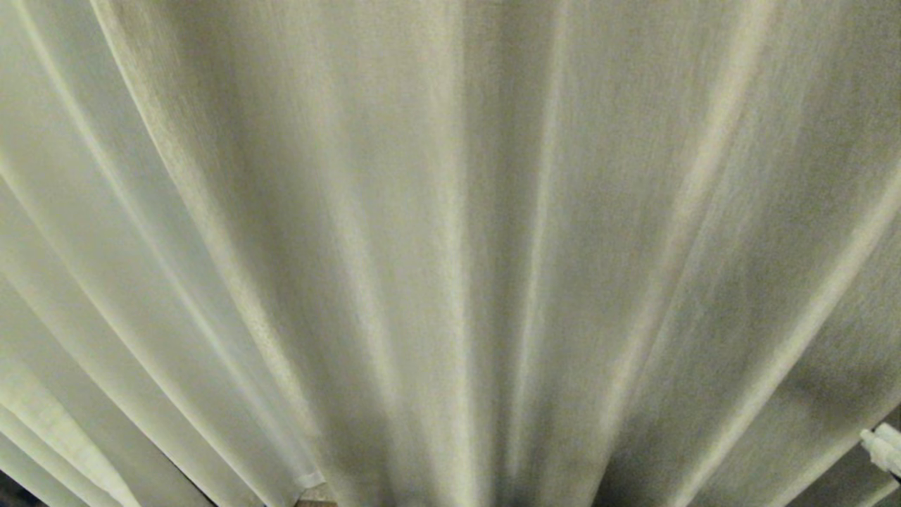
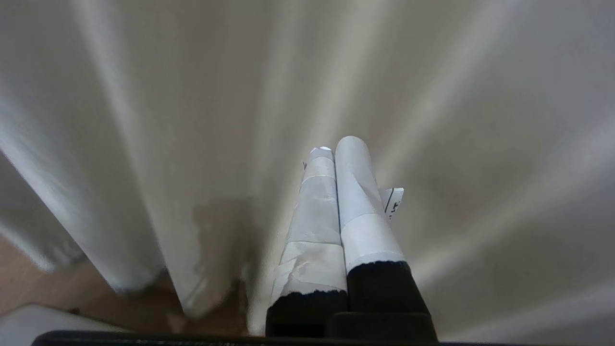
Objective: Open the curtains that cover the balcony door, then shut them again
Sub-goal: Close the outer curtains on both sides
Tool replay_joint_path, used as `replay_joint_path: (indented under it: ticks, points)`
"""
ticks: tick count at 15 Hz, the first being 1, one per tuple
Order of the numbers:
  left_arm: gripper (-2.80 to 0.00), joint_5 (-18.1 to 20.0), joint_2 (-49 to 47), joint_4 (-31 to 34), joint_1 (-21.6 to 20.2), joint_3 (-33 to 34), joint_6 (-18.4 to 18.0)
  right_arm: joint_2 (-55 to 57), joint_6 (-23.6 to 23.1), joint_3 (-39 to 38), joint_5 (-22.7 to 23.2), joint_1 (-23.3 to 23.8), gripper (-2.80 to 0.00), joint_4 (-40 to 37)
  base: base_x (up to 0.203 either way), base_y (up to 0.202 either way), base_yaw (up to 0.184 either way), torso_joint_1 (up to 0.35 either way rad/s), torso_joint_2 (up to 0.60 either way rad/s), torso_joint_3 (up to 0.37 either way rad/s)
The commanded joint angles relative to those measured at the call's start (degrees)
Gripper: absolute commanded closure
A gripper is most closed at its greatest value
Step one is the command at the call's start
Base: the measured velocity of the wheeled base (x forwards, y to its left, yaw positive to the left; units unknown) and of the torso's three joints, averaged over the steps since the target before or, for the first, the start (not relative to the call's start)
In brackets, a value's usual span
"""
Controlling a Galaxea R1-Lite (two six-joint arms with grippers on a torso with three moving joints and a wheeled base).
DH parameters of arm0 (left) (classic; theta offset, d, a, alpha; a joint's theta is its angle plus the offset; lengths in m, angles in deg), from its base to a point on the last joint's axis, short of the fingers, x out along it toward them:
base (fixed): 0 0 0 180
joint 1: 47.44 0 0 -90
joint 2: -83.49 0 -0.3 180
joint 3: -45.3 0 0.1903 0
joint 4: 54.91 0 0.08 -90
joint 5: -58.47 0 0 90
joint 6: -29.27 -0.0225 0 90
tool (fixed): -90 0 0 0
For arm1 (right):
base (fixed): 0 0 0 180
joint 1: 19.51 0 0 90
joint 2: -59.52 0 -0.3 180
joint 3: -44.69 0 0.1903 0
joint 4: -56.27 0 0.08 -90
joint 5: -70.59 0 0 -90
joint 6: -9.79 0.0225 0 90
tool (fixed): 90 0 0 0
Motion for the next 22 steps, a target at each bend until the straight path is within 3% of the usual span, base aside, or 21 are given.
replay_joint_path:
  ticks: [1, 7, 10, 13, 18, 22]
  points:
    - [0.00, -0.1, 0.0, 0.0, 0.0, 0.0, 0.0, -8.5, 0.1, -0.5, 0.1, 1.1, 0.00, -6.2, 0.000, 0.000, 0.000, 0.000, 0.00, 0.000]
    - [0.00, 0.0, 0.0, 0.0, 0.0, 0.0, 0.0, -22.4, 1.7, -0.6, -1.1, 1.5, 0.00, -23.4, 0.000, 0.000, 0.000, 0.000, 0.00, 0.000]
    - [0.00, 0.0, 0.0, 0.0, 0.0, 0.0, 0.0, -22.4, 4.2, -0.6, -3.7, 1.7, 0.00, -22.7, 0.000, 0.000, 0.000, 0.000, 0.00, 0.000]
    - [0.00, 0.0, 0.0, 0.0, 0.0, 0.0, 0.0, -22.9, 4.8, -0.6, -5.0, 6.5, 0.00, -22.9, 0.000, 0.000, 0.000, 0.000, 0.00, 0.000]
    - [0.00, -0.1, 0.0, 0.0, 0.0, 0.0, 0.0, -37.2, 5.8, -0.5, 0.1, 6.5, 0.00, -29.0, 0.000, 0.000, 0.000, 0.000, 0.00, 0.000]
    - [0.00, 0.0, 0.0, 0.0, 0.0, 0.0, 0.0, -38.5, 8.9, -0.5, 1.1, 6.5, 0.00, -30.3, 0.000, 0.000, 0.000, 0.000, 0.00, 0.000]
